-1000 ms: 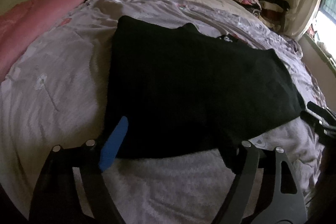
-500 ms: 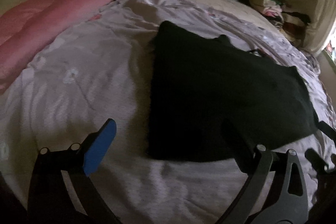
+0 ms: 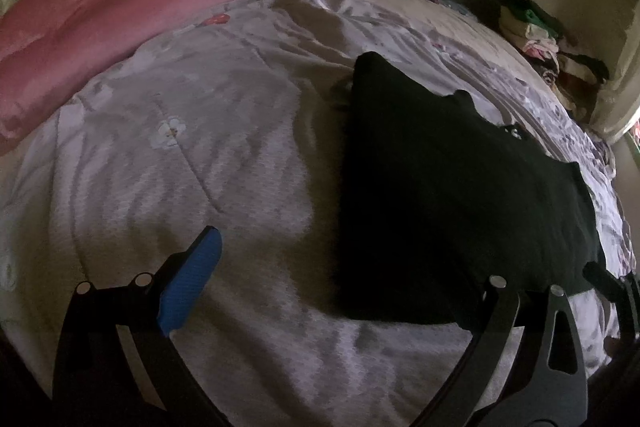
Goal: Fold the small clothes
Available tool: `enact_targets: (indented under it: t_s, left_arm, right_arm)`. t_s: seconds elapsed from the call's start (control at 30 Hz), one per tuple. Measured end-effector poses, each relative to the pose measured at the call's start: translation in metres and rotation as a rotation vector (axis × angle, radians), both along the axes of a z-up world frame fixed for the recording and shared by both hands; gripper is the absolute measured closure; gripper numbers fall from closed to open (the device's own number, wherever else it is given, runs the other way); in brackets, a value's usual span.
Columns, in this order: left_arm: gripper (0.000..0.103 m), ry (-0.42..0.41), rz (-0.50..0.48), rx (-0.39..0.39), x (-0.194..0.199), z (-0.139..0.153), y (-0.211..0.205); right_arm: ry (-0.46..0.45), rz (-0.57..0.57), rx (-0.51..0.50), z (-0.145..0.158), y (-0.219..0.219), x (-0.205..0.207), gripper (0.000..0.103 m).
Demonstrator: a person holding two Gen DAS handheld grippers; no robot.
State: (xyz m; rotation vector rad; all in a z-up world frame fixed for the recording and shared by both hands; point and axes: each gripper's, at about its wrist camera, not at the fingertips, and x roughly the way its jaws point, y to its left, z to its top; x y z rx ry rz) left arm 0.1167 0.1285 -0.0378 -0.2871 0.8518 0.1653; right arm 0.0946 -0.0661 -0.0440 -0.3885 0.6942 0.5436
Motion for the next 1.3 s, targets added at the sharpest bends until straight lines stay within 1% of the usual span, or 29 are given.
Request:
enact_targets:
  t_s: [0.2, 0.27, 0.37, 0.47, 0.73, 0.9, 1.03, 1.13, 1.17, 1.2, 1.23, 1.27, 1.3]
  left_arm:
    - [0.01, 0.003, 0.021, -0.02, 0.003, 0.0, 0.01]
    - [0.01, 0.007, 0.036, -0.007, 0.008, 0.001, 0.016]
    - [0.01, 0.011, 0.055, -0.02, 0.016, 0.001, 0.025]
    - [0.01, 0.016, 0.067, -0.018, 0.027, 0.002, 0.032]
    - [0.01, 0.042, 0.04, 0.017, 0.059, 0.003, 0.031]
    - [0.01, 0.069, 0.023, 0.048, 0.072, -0.003, 0.032]
    - [0.01, 0.086, 0.017, 0.041, 0.081, -0.008, 0.037]
    - [0.01, 0.094, -0.001, 0.04, 0.087, -0.01, 0.036]
    - [0.01, 0.097, -0.005, 0.038, 0.089, -0.011, 0.036]
    - [0.01, 0.1, -0.009, 0.039, 0.092, -0.011, 0.035]
    - [0.01, 0.102, -0.014, 0.04, 0.094, -0.012, 0.033]
    - [0.01, 0.103, -0.018, 0.04, 0.096, -0.012, 0.032]
    - [0.01, 0.106, -0.021, 0.041, 0.098, -0.011, 0.031]
  right_arm:
    - [-0.021, 0.06, -0.055, -0.007, 0.025, 0.0, 0.01]
    - [-0.023, 0.076, -0.075, -0.012, 0.032, 0.002, 0.01]
    - [-0.023, 0.093, -0.101, -0.018, 0.042, 0.006, 0.01]
    - [-0.036, 0.114, -0.139, -0.025, 0.052, 0.008, 0.01]
    - [-0.114, 0.151, -0.24, -0.036, 0.077, 0.01, 0.01]
    - [-0.138, 0.158, -0.285, -0.044, 0.092, 0.019, 0.01]
    - [-0.155, 0.155, -0.297, -0.047, 0.103, 0.029, 0.01]
    - [-0.157, 0.148, -0.287, -0.049, 0.107, 0.036, 0.011]
    - [-0.163, 0.141, -0.279, -0.049, 0.108, 0.038, 0.012]
    - [-0.171, 0.139, -0.273, -0.049, 0.109, 0.038, 0.017]
    - [-0.178, 0.138, -0.27, -0.048, 0.109, 0.04, 0.025]
    - [-0.191, 0.132, -0.266, -0.047, 0.11, 0.04, 0.029]
    - [-0.205, 0.132, -0.259, -0.045, 0.109, 0.038, 0.036]
